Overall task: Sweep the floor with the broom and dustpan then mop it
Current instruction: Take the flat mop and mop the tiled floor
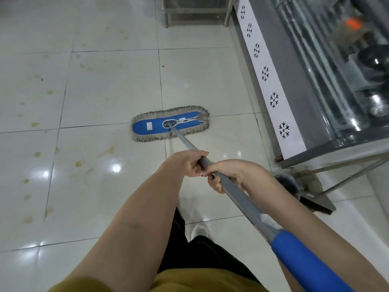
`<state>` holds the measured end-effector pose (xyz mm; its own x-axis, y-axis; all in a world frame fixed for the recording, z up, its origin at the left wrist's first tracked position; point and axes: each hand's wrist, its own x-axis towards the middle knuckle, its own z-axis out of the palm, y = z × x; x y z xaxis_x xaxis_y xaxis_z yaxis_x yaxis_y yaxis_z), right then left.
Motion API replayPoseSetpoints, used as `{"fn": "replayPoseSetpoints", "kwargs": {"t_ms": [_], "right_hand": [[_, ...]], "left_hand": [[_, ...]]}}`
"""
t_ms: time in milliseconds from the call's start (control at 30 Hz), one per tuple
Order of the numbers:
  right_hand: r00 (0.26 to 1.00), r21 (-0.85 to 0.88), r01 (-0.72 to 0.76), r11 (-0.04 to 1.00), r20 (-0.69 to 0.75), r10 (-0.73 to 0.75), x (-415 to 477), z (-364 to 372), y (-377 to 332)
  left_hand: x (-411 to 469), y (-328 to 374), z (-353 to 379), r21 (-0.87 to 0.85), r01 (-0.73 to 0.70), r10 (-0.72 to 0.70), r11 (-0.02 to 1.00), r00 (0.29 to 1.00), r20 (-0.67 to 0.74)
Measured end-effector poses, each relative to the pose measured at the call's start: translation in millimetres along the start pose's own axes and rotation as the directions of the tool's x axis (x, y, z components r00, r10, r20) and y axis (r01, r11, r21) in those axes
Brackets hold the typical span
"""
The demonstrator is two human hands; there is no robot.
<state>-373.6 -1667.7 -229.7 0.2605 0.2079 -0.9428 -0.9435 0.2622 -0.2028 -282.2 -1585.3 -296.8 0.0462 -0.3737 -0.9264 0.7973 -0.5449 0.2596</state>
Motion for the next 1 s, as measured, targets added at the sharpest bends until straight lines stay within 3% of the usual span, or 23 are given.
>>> {"fn": "replayPoseSetpoints", "kwargs": {"t_ms": [167, 467, 1000], "right_hand": [[1.000, 0.047, 0.025, 0.999, -0.019, -0.024, 14.5, 13.9, -16.9], [0.999, -0.046, -0.025, 0.999, -0.044, 0.023, 21.1, 2.4, -96.0], [0.998, 0.029, 0.036, 0.999, -0.056, -0.035, 76.0, 60.5, -253.9]], "left_hand": [[2.7, 11.8, -19.8, -0.022, -0.049, 0.048, 0.999, 0.997, -0.065], [1.7, 80.0, -41.2, -0.079, -0.094, 0.095, 0.992, 0.995, 0.009], [12.5, 205.1, -156.1, -0.200, -0.147, 0.132, 0.969, 0.988, -0.086]]}}
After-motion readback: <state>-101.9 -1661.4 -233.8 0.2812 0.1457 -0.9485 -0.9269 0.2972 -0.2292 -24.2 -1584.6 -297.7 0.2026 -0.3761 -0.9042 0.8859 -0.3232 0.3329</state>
